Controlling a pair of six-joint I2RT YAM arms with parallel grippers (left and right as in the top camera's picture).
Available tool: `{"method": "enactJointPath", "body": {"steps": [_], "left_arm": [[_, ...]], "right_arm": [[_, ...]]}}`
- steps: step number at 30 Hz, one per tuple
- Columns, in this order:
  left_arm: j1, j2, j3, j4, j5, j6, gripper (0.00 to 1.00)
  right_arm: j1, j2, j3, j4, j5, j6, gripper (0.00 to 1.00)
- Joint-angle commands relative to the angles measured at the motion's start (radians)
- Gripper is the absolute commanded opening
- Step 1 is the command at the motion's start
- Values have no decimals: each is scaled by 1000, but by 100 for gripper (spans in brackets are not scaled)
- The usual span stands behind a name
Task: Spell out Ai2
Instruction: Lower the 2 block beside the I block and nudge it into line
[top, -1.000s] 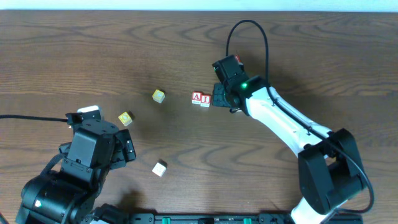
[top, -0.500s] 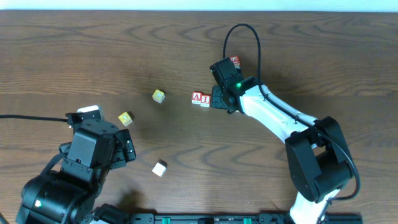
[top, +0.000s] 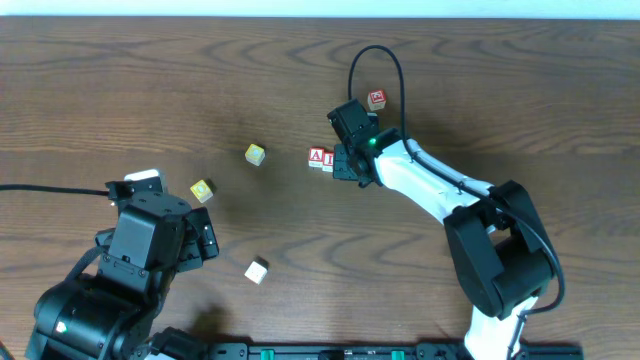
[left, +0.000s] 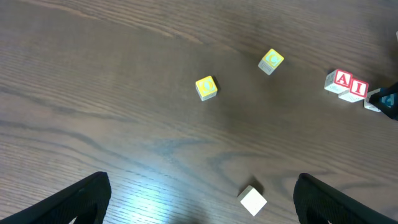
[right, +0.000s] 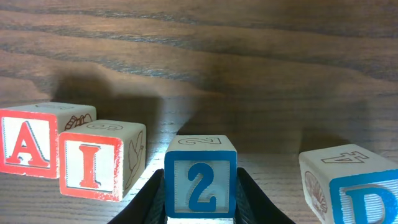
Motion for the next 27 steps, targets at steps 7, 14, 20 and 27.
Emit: {"method": "enactJointPath", "body": {"steps": [7, 14, 20, 27], "left_arm": [[2, 2, 0, -3, -17, 7, 95], [2, 2, 0, -2, -17, 6, 95], [2, 2, 0, -2, -17, 6, 95], [2, 2, 0, -3, -6, 6, 95]], "right_arm": [[8, 10, 2, 4, 44, -13, 2], [8, 10, 2, 14, 39, -14, 4], [10, 10, 2, 18, 24, -31, 2], [29, 10, 2, 40, 52, -50, 1]]}}
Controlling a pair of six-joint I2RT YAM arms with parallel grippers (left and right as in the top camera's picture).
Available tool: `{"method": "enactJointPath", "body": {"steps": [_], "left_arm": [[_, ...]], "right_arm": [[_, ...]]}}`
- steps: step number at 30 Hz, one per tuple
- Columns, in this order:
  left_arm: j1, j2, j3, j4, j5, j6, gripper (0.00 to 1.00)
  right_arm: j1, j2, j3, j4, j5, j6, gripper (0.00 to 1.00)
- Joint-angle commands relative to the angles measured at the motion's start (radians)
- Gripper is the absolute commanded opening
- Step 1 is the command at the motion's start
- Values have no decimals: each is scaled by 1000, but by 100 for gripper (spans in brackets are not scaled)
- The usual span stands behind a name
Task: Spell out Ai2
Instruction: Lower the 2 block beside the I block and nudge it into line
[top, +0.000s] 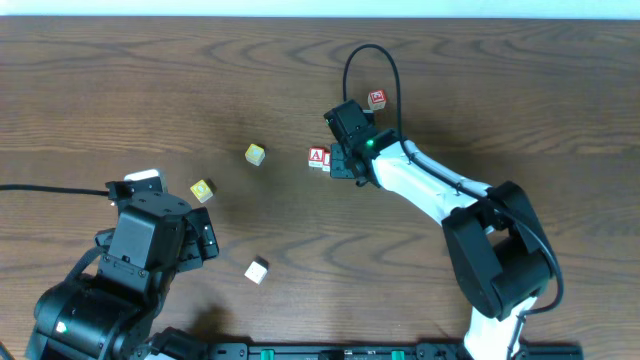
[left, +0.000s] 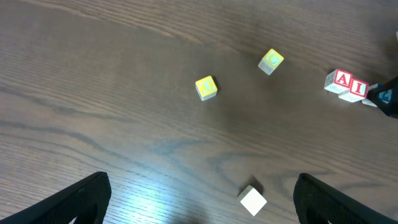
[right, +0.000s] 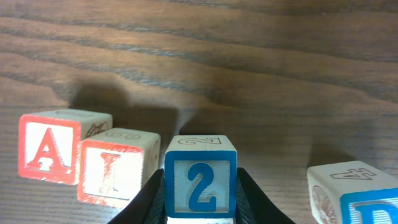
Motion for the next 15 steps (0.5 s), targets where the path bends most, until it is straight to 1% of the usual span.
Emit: {"method": "enactJointPath", "body": {"steps": [1, 7, 11, 15], "left_arm": [[2, 2, 0, -2, -2, 6, 95], [2, 2, 0, -2, 0, 7, 95], [2, 2, 0, -2, 0, 7, 96], [2, 2, 0, -2, 0, 7, 95]], "right_arm": [[12, 10, 2, 2, 29, -17, 2], [12, 10, 2, 2, 29, -16, 1], [12, 10, 2, 2, 29, -16, 16], [12, 10, 2, 2, 29, -16, 22]]}}
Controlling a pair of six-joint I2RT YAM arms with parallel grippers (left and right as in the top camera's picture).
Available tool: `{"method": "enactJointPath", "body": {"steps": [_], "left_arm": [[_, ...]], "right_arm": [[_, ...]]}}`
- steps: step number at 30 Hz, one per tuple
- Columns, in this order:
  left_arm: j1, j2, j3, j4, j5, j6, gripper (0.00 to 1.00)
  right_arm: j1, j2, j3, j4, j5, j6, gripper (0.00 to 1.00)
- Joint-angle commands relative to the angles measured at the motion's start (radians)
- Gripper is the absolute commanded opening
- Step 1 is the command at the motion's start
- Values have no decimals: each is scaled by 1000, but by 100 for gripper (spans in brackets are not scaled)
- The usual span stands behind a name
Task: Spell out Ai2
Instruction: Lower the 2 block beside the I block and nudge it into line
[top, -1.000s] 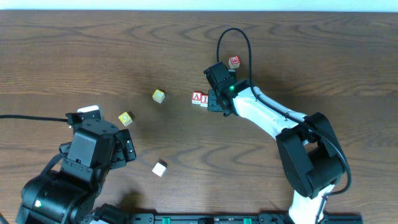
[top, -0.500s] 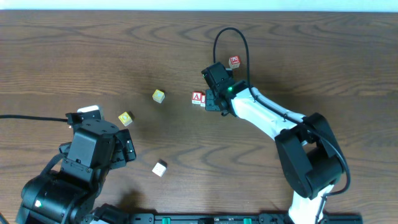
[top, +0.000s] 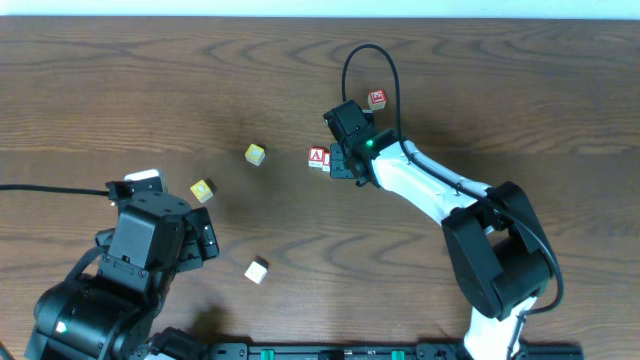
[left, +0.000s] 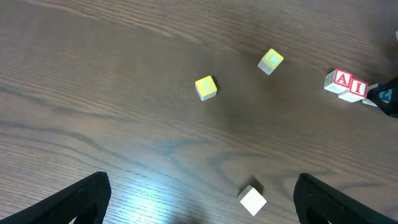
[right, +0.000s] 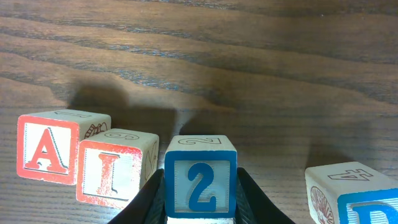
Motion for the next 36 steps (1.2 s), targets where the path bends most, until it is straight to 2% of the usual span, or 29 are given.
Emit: {"method": "enactJointPath", "body": {"steps": [1, 7, 19, 31, 34, 36], "left_arm": [[2, 2, 0, -3, -1, 7, 95], [2, 2, 0, -2, -1, 7, 95], [2, 2, 0, -2, -1, 7, 95], [2, 2, 0, -2, -1, 7, 95], [2, 2, 0, -2, -1, 7, 95], [2, 2, 0, -2, -1, 7, 95]], "right_arm": [[11, 10, 2, 2, 24, -13, 25], [11, 10, 2, 1, 24, -13, 36], [11, 10, 2, 19, 42, -13, 37], [10, 10, 2, 134, 87, -40, 39], [6, 10, 3, 156, 130, -40, 33], [-3, 10, 7, 150, 133, -40, 12]]}}
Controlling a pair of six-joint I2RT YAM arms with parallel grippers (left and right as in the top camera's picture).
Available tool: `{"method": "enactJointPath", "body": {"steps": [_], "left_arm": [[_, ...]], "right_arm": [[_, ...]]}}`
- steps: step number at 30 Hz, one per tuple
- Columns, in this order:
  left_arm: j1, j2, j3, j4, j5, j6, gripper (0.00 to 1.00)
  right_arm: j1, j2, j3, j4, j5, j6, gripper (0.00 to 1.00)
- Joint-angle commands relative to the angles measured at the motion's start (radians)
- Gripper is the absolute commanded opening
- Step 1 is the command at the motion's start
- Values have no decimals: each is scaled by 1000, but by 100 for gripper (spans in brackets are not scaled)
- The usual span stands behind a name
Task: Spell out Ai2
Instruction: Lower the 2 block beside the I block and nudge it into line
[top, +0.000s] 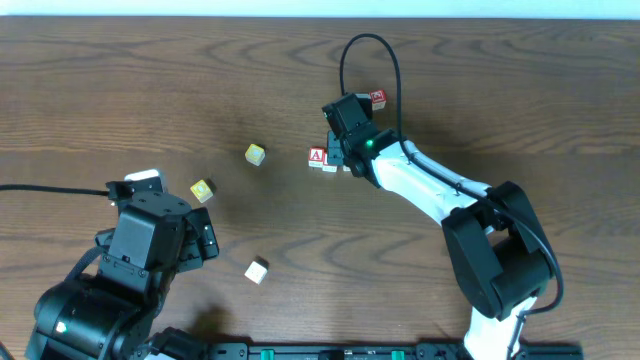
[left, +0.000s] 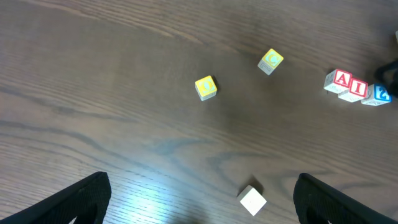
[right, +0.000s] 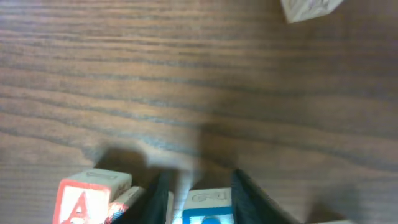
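Three blocks stand in a row on the table: a red A block (left: 341, 79), a red I block (left: 357, 87) and a blue 2 block (left: 382, 94). In the blurred right wrist view the 2 block (right: 211, 210) sits low between the fingers, with a gap on its left side, and the A block (right: 84, 200) is at the bottom left. My right gripper (top: 338, 150) is open just above the 2 block and holds nothing. My left gripper (left: 202, 205) is open near the table's front left, far from the row.
Two yellow blocks (top: 255, 154) (top: 203, 190) lie left of the row. A white block (top: 257, 269) lies nearer the front. A red-faced block (top: 377, 97) sits behind the right gripper. The right arm's cable loops above it.
My right gripper has let go of the 2 block and drawn back from it. The block now stands on the table right of the I block. The left arm has not moved.
My right gripper was shut on the 2 block a little right of the A and I blocks. At the two later moments it held the block close beside the I. Now the block stands in the row and the gripper is open.
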Motion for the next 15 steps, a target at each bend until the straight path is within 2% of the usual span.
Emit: {"method": "enactJointPath", "body": {"steps": [1, 2, 8, 15], "left_arm": [[2, 2, 0, -3, -1, 7, 95], [2, 2, 0, -3, -1, 7, 95], [2, 2, 0, -2, -1, 6, 95], [2, 2, 0, -3, 0, 6, 95]], "right_arm": [[-8, 10, 11, -14, 43, -4, 4], [-13, 9, 15, -30, 40, -4, 2], [-31, 8, 23, -122, 32, 1, 1], [-31, 8, 23, -138, 32, 8, 1]]}}
